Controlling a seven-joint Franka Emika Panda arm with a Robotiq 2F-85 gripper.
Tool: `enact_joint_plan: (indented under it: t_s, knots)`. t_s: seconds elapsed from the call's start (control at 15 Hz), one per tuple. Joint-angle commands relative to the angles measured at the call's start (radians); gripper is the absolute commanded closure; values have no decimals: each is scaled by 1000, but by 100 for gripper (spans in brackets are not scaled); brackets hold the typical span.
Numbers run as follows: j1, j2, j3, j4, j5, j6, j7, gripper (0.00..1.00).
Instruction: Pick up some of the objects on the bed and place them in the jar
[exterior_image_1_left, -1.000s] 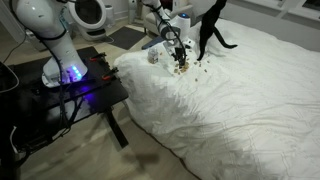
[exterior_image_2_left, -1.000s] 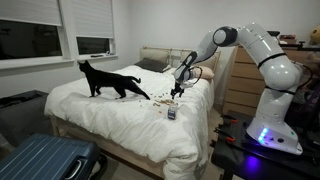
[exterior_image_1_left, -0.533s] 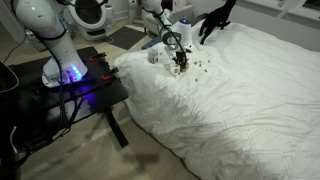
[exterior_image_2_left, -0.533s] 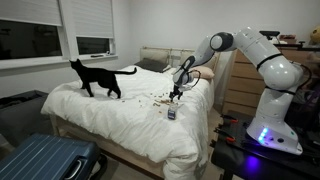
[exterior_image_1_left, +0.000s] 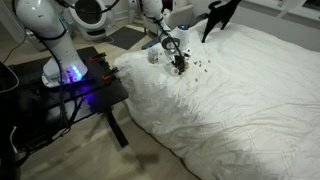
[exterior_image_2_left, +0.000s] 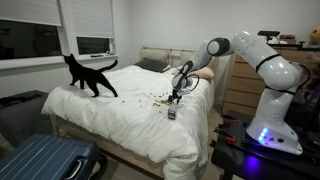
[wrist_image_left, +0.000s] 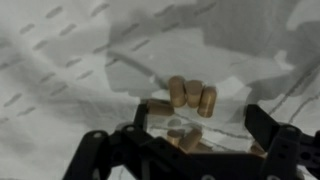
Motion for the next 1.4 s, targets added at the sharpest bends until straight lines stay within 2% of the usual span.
enact_joint_plan:
  t_s: [0.0,0.67,0.8,1.33]
  knots:
    - [12,28,-10,36,4,-19,47,0]
    - [32,24,-50,42,4,-87,137,0]
    - [29,25,-54,40,4,-91,137,26]
    - [28,4,-65,28,5,-96,149,87]
